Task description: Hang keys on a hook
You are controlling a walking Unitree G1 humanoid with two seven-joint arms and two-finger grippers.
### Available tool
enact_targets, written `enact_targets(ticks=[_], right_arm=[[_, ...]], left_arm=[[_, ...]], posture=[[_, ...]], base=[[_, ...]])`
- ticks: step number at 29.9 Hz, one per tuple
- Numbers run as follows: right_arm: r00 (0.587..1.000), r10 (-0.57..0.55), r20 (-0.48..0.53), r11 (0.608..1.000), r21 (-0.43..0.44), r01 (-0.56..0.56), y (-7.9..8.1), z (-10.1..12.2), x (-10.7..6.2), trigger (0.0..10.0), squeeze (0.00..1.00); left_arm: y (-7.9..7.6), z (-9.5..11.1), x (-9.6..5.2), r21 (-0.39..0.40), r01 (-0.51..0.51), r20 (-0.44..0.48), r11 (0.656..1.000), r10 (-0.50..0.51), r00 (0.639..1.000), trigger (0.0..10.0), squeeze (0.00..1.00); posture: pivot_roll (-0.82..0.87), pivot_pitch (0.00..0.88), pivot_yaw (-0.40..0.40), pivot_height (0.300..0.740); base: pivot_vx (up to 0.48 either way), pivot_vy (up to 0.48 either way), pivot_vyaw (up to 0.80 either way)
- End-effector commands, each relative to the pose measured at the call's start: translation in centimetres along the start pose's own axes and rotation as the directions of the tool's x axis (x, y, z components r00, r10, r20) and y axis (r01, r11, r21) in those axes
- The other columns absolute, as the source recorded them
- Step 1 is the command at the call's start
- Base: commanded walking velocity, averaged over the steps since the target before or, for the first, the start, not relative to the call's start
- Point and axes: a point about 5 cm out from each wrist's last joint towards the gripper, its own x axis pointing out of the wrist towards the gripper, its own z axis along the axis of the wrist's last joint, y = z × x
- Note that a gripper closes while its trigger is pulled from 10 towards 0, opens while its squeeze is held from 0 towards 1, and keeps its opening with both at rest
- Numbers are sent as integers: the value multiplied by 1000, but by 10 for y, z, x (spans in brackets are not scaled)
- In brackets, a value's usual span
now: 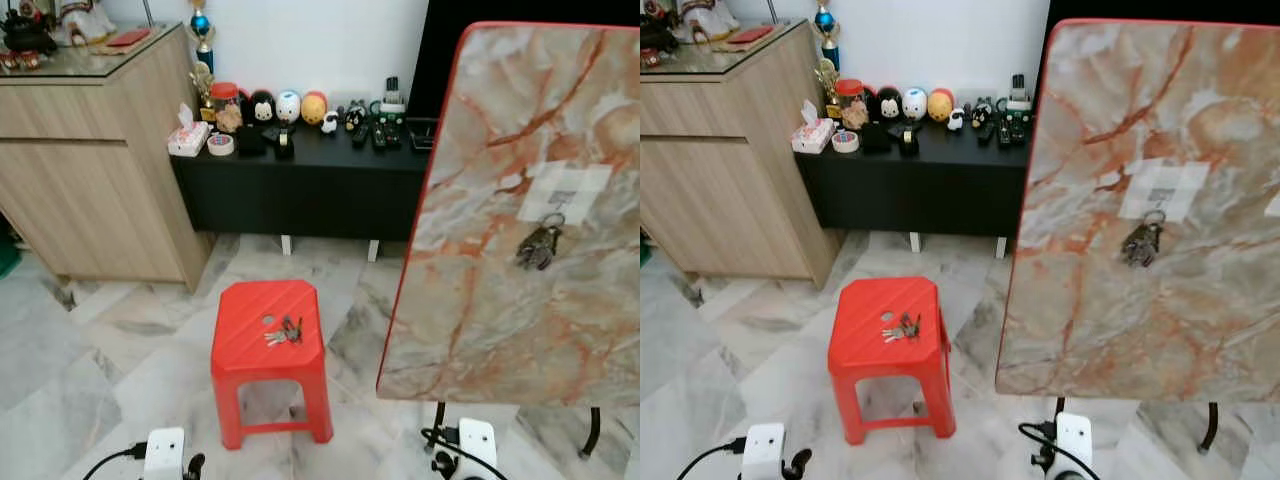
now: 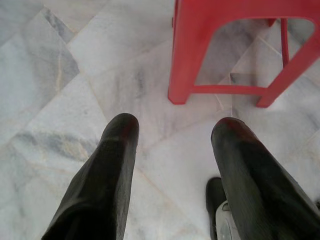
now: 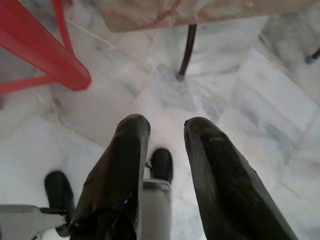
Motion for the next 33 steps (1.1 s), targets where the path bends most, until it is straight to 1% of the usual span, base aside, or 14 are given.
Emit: enact_targets(ticks=[1, 4, 11, 17, 20, 21, 22, 23, 24, 25, 26, 30, 31, 33], right_arm=[[1000, 2, -19, 1000, -2, -2, 0, -3, 0, 10000, 0], [1000, -3, -26, 1000, -4, 3, -2, -5, -1, 10000, 0], [1000, 2, -28, 1000, -2, -2, 1, -8, -1, 10000, 0], [999, 11, -32, 1000, 1, -11, 9, -14, -2, 10000, 0], [999, 15, -41, 1000, 2, -15, 16, -22, -4, 10000, 0], [998, 20, -52, 1000, 3, -20, 22, -29, -6, 10000, 0], [998, 20, -52, 1000, 3, -20, 22, -29, -6, 10000, 0], [998, 23, -59, 1000, 2, -23, 26, -34, -8, 10000, 0], [997, 32, -73, 999, -1, -32, 35, -43, -11, 10000, 0], [997, 32, -73, 999, -1, -32, 35, -43, -11, 10000, 0], [996, 39, -82, 999, -3, -40, 42, -50, -13, 10000, 0], [995, 49, -91, 999, -5, -50, 51, -56, -16, 10000, 0], [995, 48, -89, 999, -5, -49, 50, -55, -15, 10000, 0], [996, 40, -80, 999, -3, -40, 41, -50, -13, 10000, 0]], left_arm=[[1, -4, -1, 3, -1, -22, 1000, 2, 1000, 10000, 0], [0, -4, -1, 0, 0, -23, 1000, 0, 1000, 10000, 0], [-2, -3, 0, -6, 4, -23, 1000, -5, 1000, 10000, 0], [-1, -4, 0, -9, 0, -28, 1000, 0, 1000, 10000, 0], [-1, -5, -1, -10, -4, -33, 1000, 3, 999, 10000, 0], [-1, -6, -1, -11, -5, -36, 1000, 4, 999, 10000, 0], [-1, -6, -1, -11, -5, -36, 1000, 4, 999, 10000, 0], [-2, -6, -1, -12, -5, -38, 1000, 5, 999, 10000, 0], [-2, -7, -1, -13, -5, -40, 1000, 5, 999, 10000, 0], [-2, -7, -1, -13, -5, -40, 1000, 5, 999, 10000, 0], [-2, -7, -1, -13, -6, -41, 1000, 5, 999, 10000, 0], [-2, -6, -1, -15, -7, -39, 1000, 6, 999, 10000, 0], [-2, -6, -1, -14, -7, -39, 1000, 6, 999, 10000, 0], [-2, -6, -1, -9, -6, -36, 1000, 6, 999, 10000, 0]], posture=[[11, 0, -27, 722], [7, 1, -29, 722], [13, 12, -34, 722], [14, 23, -38, 722], [14, 25, -38, 722], [14, 26, -39, 722], [14, 26, -39, 722], [14, 26, -39, 722], [14, 28, -40, 722], [14, 28, -40, 722], [15, 28, -40, 722], [14, 30, -40, 722], [13, 30, -39, 722], [13, 30, -39, 722]], base=[[0, 386, 0], [0, 390, 0], [0, 387, 0], [0, 386, 0], [0, 387, 0], [0, 390, 0], [0, 390, 0], [0, 386, 0], [0, 386, 0], [0, 386, 0], [0, 386, 0], [0, 367, 0], [0, 0, 0], [0, 0, 0]])
